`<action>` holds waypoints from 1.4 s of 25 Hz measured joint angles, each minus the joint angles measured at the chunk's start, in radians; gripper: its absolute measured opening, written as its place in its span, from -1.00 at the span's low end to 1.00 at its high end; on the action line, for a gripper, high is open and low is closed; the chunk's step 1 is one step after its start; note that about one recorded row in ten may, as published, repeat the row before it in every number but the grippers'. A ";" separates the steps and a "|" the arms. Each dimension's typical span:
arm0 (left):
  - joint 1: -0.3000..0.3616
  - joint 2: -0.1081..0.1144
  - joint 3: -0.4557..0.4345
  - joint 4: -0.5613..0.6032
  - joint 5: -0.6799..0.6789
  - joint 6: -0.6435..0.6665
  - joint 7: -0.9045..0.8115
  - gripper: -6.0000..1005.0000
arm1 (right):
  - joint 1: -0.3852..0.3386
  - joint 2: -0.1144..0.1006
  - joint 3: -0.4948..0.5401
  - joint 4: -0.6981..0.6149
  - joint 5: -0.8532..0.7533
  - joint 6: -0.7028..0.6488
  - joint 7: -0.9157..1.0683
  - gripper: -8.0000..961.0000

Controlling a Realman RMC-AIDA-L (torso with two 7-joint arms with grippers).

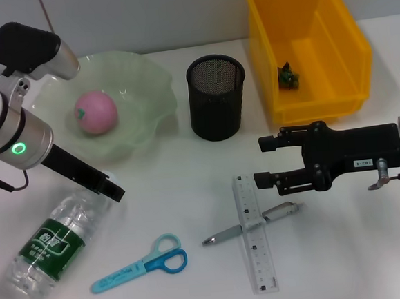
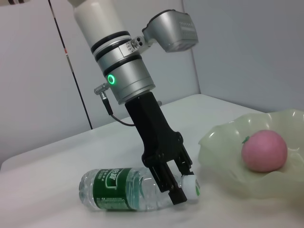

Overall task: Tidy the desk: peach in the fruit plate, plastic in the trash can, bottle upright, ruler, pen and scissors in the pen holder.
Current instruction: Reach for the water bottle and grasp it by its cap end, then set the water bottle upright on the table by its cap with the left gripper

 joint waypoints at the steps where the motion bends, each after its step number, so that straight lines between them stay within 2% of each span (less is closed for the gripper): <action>1: 0.000 0.000 0.000 0.000 0.000 0.000 0.000 0.25 | 0.000 0.000 0.000 0.000 0.000 0.000 0.000 0.59; 10: -0.002 0.000 0.000 -0.006 0.000 -0.008 0.008 0.23 | 0.001 0.000 0.002 -0.002 0.000 0.000 0.000 0.59; 21: -0.003 0.000 0.003 -0.008 0.000 -0.010 0.014 -0.11 | 0.002 0.000 0.002 -0.002 0.008 0.000 0.001 0.59; 30: -0.003 0.004 -0.007 0.020 -0.010 0.032 0.014 -0.11 | 0.002 -0.002 0.002 -0.002 0.011 0.001 0.002 0.59; 35: 0.002 0.005 -0.017 0.075 -0.024 0.090 0.017 -0.11 | 0.001 -0.002 0.002 -0.002 0.011 0.001 0.003 0.59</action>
